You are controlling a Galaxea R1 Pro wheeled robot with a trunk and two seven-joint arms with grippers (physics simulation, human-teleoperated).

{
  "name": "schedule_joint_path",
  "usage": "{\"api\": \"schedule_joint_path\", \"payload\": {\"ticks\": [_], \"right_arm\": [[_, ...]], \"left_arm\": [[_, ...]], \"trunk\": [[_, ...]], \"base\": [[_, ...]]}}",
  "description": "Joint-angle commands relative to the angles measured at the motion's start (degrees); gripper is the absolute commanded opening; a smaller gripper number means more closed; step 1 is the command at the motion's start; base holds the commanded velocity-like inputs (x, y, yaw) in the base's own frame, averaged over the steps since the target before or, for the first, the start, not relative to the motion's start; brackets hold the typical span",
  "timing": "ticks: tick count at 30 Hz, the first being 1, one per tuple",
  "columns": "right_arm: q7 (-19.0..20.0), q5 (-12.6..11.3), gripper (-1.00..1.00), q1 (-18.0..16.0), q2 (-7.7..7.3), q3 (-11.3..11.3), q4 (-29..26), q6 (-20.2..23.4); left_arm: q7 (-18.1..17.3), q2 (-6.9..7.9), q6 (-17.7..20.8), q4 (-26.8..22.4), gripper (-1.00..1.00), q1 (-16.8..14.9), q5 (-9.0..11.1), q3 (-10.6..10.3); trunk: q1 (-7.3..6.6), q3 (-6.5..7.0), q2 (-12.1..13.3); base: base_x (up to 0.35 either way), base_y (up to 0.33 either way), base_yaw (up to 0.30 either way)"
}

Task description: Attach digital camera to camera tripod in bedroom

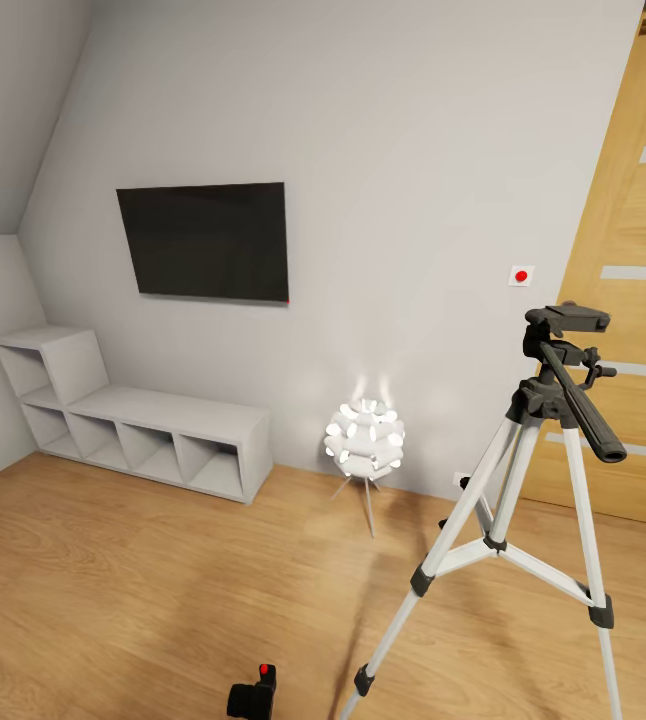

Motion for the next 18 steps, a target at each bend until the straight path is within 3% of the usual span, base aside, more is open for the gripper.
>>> {"api": "schedule_joint_path", "payload": {"ticks": [1, 8, 18], "right_arm": [[0.0, 0.3, 1.00, 0.0, 0.05, -0.1, -0.1, 0.4], [-0.1, 0.3, 1.00, -0.2, 0.18, -0.2, -0.1, 0.3], [0.2, 0.4, 1.00, -0.2, 0.32, 0.0, -0.1, 0.2]], "left_arm": [[0.4, -0.08, 0.1, -0.1, 1.00, 0.0, 0.6, 0.0], [0.4, -0.19, -0.3, 0.0, 1.00, -0.1, 0.8, 0.0], [0.2, -0.08, -0.6, 1.9, 1.00, -0.1, 0.9, 0.0]], "trunk": [[0.00, -0.06, 0.0], [0.00, -0.06, 0.0], [0.00, -0.06, 0.0]], "base": [[0.000, 0.000, 0.000], [0.067, 0.000, 0.000], [0.268, 0.000, 0.000]]}}
